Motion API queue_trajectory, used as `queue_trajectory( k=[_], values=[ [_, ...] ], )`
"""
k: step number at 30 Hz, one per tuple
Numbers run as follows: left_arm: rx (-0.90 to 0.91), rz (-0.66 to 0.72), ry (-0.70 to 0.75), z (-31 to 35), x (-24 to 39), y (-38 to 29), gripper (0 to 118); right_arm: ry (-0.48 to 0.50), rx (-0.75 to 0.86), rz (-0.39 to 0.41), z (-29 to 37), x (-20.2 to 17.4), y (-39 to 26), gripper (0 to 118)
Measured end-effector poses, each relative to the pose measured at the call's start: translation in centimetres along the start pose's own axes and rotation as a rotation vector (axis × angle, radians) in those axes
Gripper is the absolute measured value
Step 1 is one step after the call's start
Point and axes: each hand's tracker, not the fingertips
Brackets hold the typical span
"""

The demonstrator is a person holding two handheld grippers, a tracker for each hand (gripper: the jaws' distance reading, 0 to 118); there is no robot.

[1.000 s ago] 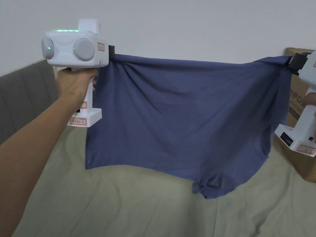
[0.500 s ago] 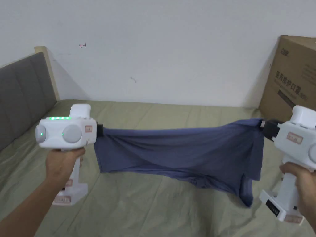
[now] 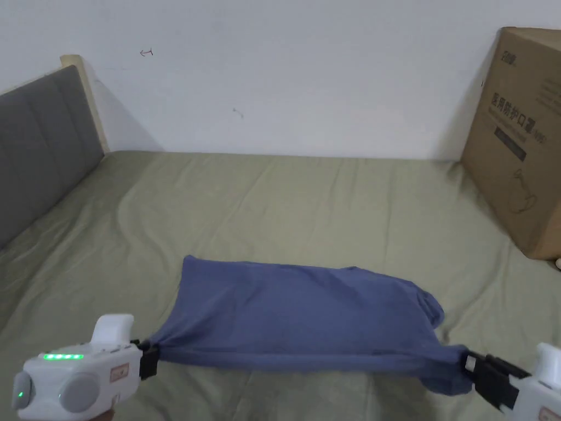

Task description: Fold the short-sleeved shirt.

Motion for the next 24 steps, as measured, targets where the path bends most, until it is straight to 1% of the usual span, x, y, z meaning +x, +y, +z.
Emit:
queue_trajectory(
  k=[6,7,11,13,14,16,18,20,21,22,23,24],
  values=[
    [-0.070,0.005,0.019,1.7,-0.7,-5.3,6,0.002,-0.078,-0.017,3.0,1.2,-5.2,1],
    [-0.081,0.011,0.025,2.0,-0.7,-6.3,6,0.002,-0.091,-0.030,3.4,1.4,-6.0,1],
    [-0.127,0.045,0.058,1.9,-1.5,-9.1,6,-0.012,-0.159,-0.056,3.2,2.1,-8.8,1],
    [-0.149,0.070,0.076,0.8,-1.8,-10.1,6,-0.067,-0.219,-0.028,1.8,2.3,-10.3,1],
    [-0.159,0.069,0.079,0.2,-1.7,-10.4,6,-0.096,-0.245,-0.032,1.1,2.4,-10.9,1],
    [-0.196,0.037,0.117,-0.7,-0.8,-11.2,6,-0.156,-0.314,-0.084,-0.7,2.9,-11.9,1],
    [-0.220,0.020,0.135,-1.5,-0.2,-11.7,6,-0.207,-0.355,-0.118,-2.0,3.2,-12.5,1],
    [-0.199,0.010,0.162,-1.4,0.5,-11.8,6,-0.230,-0.370,-0.133,-2.5,3.3,-12.8,2],
    [-0.199,0.020,0.164,-1.3,0.6,-11.7,6,-0.224,-0.359,-0.130,-2.5,3.2,-12.7,2],
    [-0.199,0.031,0.169,-1.3,0.6,-11.6,8,-0.227,-0.359,-0.128,-2.4,3.0,-12.3,2],
    [-0.209,0.053,0.164,-0.9,0.6,-11.4,16,-0.230,-0.362,-0.124,-2.4,2.8,-12.0,2],
    [-0.220,0.088,0.148,-0.7,0.6,-11.1,29,-0.229,-0.363,-0.120,-2.0,2.4,-11.6,9]
  ],
)
